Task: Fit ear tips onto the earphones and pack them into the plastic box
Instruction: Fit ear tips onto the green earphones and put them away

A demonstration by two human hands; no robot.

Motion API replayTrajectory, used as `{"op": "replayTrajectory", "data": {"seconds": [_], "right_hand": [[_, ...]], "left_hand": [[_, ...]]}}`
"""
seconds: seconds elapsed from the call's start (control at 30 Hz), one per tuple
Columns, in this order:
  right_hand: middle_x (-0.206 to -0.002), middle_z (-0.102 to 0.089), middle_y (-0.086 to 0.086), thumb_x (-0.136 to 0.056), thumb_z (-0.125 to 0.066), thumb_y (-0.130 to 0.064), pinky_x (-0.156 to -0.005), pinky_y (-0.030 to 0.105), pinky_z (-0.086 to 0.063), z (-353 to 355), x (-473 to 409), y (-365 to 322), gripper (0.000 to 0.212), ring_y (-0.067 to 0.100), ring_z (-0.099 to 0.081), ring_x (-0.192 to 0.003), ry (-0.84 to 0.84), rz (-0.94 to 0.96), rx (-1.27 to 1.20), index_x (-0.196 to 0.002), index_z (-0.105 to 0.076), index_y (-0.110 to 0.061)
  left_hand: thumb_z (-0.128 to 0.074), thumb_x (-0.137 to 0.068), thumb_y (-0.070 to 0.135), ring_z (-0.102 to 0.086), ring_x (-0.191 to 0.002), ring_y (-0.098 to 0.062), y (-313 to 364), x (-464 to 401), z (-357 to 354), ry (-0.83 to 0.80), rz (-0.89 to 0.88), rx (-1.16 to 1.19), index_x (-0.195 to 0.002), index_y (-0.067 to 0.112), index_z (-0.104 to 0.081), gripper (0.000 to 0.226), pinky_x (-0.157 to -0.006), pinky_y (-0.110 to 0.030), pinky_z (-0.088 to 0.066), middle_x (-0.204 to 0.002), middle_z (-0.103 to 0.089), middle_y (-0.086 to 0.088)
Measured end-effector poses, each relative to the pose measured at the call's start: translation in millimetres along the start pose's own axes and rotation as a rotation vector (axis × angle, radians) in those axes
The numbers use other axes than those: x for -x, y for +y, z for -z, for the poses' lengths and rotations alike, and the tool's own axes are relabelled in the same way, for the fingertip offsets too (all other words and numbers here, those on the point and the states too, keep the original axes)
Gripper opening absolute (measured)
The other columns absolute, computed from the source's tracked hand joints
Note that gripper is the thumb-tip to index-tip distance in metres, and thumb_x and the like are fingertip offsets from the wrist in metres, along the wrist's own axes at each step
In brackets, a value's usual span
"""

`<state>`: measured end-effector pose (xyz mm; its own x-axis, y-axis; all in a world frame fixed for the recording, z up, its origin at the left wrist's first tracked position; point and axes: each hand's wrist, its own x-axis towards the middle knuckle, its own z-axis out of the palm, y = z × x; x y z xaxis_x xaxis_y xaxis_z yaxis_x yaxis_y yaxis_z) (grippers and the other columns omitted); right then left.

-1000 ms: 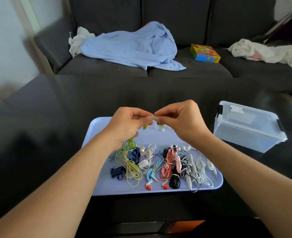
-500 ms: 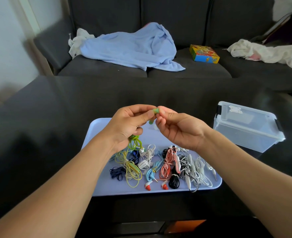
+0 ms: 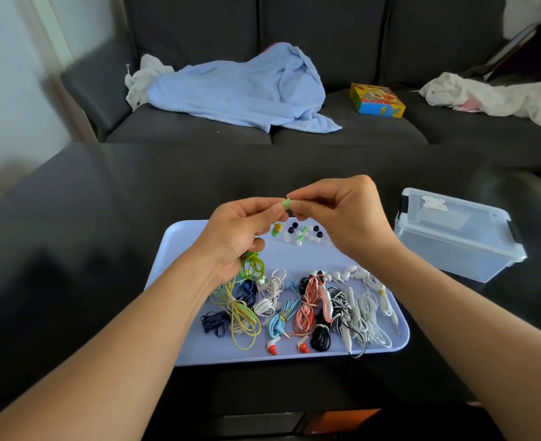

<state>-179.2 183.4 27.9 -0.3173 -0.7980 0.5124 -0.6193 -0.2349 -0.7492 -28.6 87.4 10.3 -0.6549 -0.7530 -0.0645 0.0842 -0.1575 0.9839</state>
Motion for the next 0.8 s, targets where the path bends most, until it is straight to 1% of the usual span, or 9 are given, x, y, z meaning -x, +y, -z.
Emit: {"op": "replayTrajectory", "data": {"seconds": [0.1, 0.17, 0.3, 0.43, 0.5, 0.57, 0.63, 0.73, 0.8], "right_hand": [[-0.076, -0.071, -0.002, -0.089, -0.073, -0.005, -0.058, 0.013, -0.050, -6.7, -1.8, 4.2, 0.009, 0.007, -0.066, -0.069, 0.022, 0.165, 0.216, -0.096, -0.079, -0.006], [-0.073, -0.071, 0.003, -0.090, -0.071, -0.005, -0.058, 0.019, -0.052, -12.0, -1.3, 3.3, 0.009, 0.011, -0.065, -0.068, 0.060, 0.113, 0.207, -0.094, -0.079, -0.006], [-0.072, -0.073, 0.012, -0.091, -0.069, -0.002, -0.066, 0.027, -0.061, -19.6, 0.7, -0.8, 0.009, 0.019, -0.069, -0.063, 0.068, -0.228, -0.037, -0.090, -0.078, -0.002], [-0.086, -0.071, 0.020, -0.092, -0.064, 0.004, -0.066, 0.022, -0.060, -16.5, 0.2, -3.0, 0.013, 0.018, -0.069, -0.069, 0.036, -0.759, -0.697, -0.099, -0.072, 0.011], [-0.089, -0.072, 0.018, -0.093, -0.062, 0.004, -0.065, 0.019, -0.059, -14.3, 0.8, -2.0, 0.013, 0.015, -0.071, -0.069, 0.030, -0.846, -0.863, -0.101, -0.070, 0.010], [-0.089, -0.074, 0.017, -0.091, -0.064, 0.003, -0.066, 0.018, -0.058, -12.4, 0.7, -2.3, 0.012, 0.014, -0.072, -0.070, 0.009, -0.785, -0.890, -0.099, -0.071, 0.008], [-0.088, -0.075, 0.018, -0.085, -0.070, -0.002, -0.070, 0.021, -0.060, -6.7, 1.0, -3.7, 0.010, 0.016, -0.071, -0.071, -0.040, -0.633, -0.702, -0.093, -0.074, 0.003], [-0.083, -0.075, 0.021, -0.080, -0.077, -0.004, -0.071, 0.025, -0.061, 5.1, 1.5, -3.1, 0.014, 0.022, -0.070, -0.069, -0.099, -0.383, -0.345, -0.092, -0.076, 0.003], [-0.080, -0.074, 0.022, -0.078, -0.078, -0.004, -0.070, 0.026, -0.060, 10.7, 1.2, -3.1, 0.015, 0.023, -0.069, -0.067, -0.126, -0.274, -0.260, -0.091, -0.076, 0.005]], "left_hand": [[-0.070, -0.090, 0.013, -0.044, -0.051, -0.003, -2.8, -0.5, -6.9, 0.107, -0.070, -0.006, -0.094, 0.014, -0.076, 0.007, -0.042, -0.017, -0.028, -0.069, -0.070, 0.005], [-0.071, -0.091, 0.013, -0.051, -0.051, -0.001, -5.0, -1.4, -8.3, 0.180, -0.174, -0.096, -0.092, 0.016, -0.076, 0.007, -0.044, -0.016, -0.033, -0.071, -0.073, 0.004], [-0.073, -0.089, 0.011, -0.063, -0.058, 0.002, -8.4, -5.1, -1.7, 0.223, -0.469, -0.446, -0.097, 0.009, -0.077, 0.009, -0.056, -0.009, -0.042, -0.081, -0.075, -0.001], [-0.075, -0.087, 0.009, -0.063, -0.063, 0.005, -9.5, -4.0, 1.5, 0.194, -0.620, -0.665, -0.093, 0.010, -0.079, 0.008, -0.060, -0.006, -0.042, -0.077, -0.073, 0.006], [-0.074, -0.088, 0.010, -0.057, -0.053, 0.002, -8.5, -3.2, 0.9, 0.155, -0.538, -0.580, -0.095, 0.010, -0.079, 0.009, -0.051, -0.010, -0.041, -0.074, -0.072, 0.004], [-0.072, -0.090, 0.012, -0.048, -0.050, -0.003, -4.9, -2.6, 1.7, 0.114, -0.336, -0.317, -0.097, 0.013, -0.079, 0.010, -0.044, -0.016, -0.034, -0.073, -0.071, 0.000], [-0.070, -0.090, 0.012, -0.039, -0.053, -0.006, -0.2, -1.7, 2.7, 0.043, -0.129, -0.112, -0.098, 0.015, -0.077, 0.011, -0.043, -0.017, -0.027, -0.072, -0.067, -0.001], [-0.067, -0.092, 0.011, -0.033, -0.053, -0.005, 3.2, 0.2, 1.1, -0.045, 0.044, -0.063, -0.104, 0.010, -0.075, 0.015, -0.041, -0.015, -0.024, -0.073, -0.069, 0.004], [-0.065, -0.093, 0.012, -0.034, -0.052, -0.004, 3.7, -0.7, -0.4, -0.072, 0.109, -0.025, -0.107, 0.007, -0.074, 0.017, -0.039, -0.013, -0.025, -0.071, -0.068, 0.006]]}}
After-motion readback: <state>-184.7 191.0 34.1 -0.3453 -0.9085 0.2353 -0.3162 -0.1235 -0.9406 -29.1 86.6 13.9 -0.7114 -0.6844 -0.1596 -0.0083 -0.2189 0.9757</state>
